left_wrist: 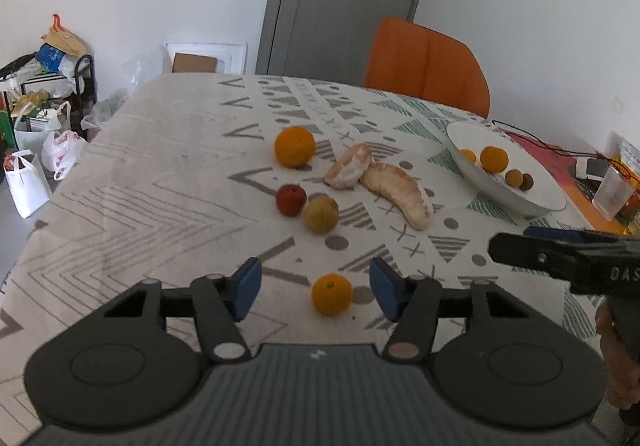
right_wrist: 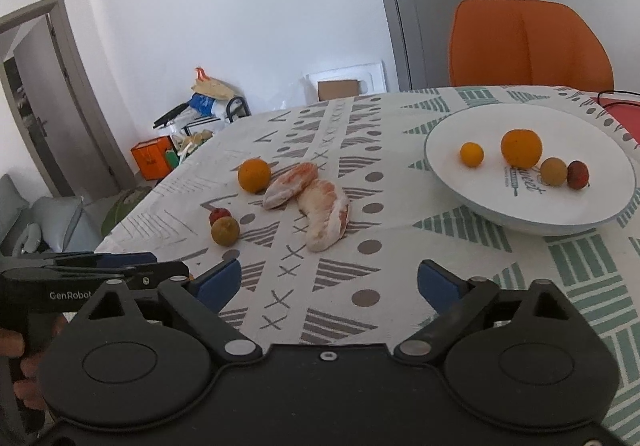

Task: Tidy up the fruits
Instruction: 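Grasp the small tangerine with the left gripper, then grasp a peeled pomelo segment with the right gripper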

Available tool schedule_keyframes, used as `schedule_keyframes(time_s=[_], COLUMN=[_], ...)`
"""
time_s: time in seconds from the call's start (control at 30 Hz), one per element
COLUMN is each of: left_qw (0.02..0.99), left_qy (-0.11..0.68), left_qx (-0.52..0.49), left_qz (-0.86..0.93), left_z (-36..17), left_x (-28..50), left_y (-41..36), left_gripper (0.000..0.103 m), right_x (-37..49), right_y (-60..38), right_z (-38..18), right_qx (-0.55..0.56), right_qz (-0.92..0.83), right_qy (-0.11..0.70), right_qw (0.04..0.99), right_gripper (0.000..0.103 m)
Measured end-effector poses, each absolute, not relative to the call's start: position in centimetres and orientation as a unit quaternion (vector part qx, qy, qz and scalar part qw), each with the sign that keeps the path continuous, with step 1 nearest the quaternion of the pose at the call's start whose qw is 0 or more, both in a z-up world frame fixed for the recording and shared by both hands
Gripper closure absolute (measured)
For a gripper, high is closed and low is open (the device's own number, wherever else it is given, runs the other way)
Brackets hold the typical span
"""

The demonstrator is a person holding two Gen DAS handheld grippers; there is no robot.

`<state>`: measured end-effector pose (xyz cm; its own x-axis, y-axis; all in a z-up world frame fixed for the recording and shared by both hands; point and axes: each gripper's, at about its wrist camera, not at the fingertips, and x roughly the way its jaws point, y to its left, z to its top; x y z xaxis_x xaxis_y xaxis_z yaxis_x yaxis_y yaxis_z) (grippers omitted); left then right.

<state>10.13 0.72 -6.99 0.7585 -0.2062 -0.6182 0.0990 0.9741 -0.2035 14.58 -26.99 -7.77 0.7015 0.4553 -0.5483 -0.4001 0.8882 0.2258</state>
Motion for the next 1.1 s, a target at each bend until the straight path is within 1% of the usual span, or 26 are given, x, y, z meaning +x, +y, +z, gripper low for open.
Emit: schedule_keyframes(time_s=[0.03,0.07,0.1,0.17,0.23,0.3,0.43,0.53,0.63,0.7,0.77,0.8,0.87,1.03,1.1], left_qw=[0.933,0.932,0.930,0.931,0.933,0.935,0.938,0.939,0.939,0.939,0.939,0.939,0.937,0.941,0.941], left_qy=[0.341,0.344,0.349,0.345,0.342,0.337,0.330,0.327,0.327,0.325,0.325,0.326,0.329,0.318,0.316], left_qx=[-0.077,-0.076,-0.076,-0.071,-0.070,-0.078,-0.085,-0.087,-0.095,-0.098,-0.100,-0.102,-0.108,-0.113,-0.115], left_qz=[-0.084,-0.086,-0.089,-0.090,-0.091,-0.081,-0.069,-0.061,-0.056,-0.050,-0.047,-0.046,-0.040,-0.037,-0.036], left_z=[-7.2,-7.4,-7.7,-8.0,-8.0,-7.9,-7.5,-7.3,-7.3,-7.4,-7.5,-7.6,-7.7,-7.5,-7.5], left_x=[10.2,10.3,10.4,10.4,10.5,10.7,11.3,11.7,12.0,12.2,12.4,12.5,12.8,12.5,12.3], left_y=[0.6,0.5,0.4,0.2,0.3,0.8,1.8,2.5,3.2,3.5,3.8,4.0,4.3,4.6,4.9], left_gripper=[0.050,0.057,0.062,0.082,0.081,0.081,0.081,0.081,0.081,0.081,0.081,0.081,0.081,0.081,0.081], right_x=[14.7,14.7,14.7,15.0,15.4,15.8,16.5,17.1,17.7,18.2,18.6,18.8,19.3,19.9,20.0], right_y=[-26.9,-26.9,-26.7,-26.2,-25.8,-25.3,-24.7,-24.4,-24.0,-23.7,-23.5,-23.4,-23.2,-22.0,-21.6], right_z=[-7.8,-7.8,-7.8,-8.1,-8.3,-8.5,-8.5,-8.6,-8.7,-8.9,-9.0,-9.2,-9.5,-9.7,-9.6], right_qx=[0.043,0.043,0.042,0.036,0.030,0.025,0.022,0.019,0.014,0.011,0.010,0.011,0.009,-0.029,-0.045], right_qz=[0.232,0.232,0.232,0.235,0.236,0.235,0.234,0.232,0.230,0.230,0.231,0.233,0.231,0.220,0.208], right_qy=[0.309,0.309,0.309,0.312,0.317,0.321,0.322,0.324,0.328,0.331,0.333,0.334,0.340,0.329,0.325], right_qw=[0.921,0.921,0.921,0.920,0.918,0.917,0.917,0.917,0.916,0.915,0.914,0.913,0.912,0.918,0.921], right_gripper=[0.010,0.012,0.013,0.015,0.017,0.022,0.024,0.028,0.035,0.043,0.047,0.050,0.054,0.056,0.069])
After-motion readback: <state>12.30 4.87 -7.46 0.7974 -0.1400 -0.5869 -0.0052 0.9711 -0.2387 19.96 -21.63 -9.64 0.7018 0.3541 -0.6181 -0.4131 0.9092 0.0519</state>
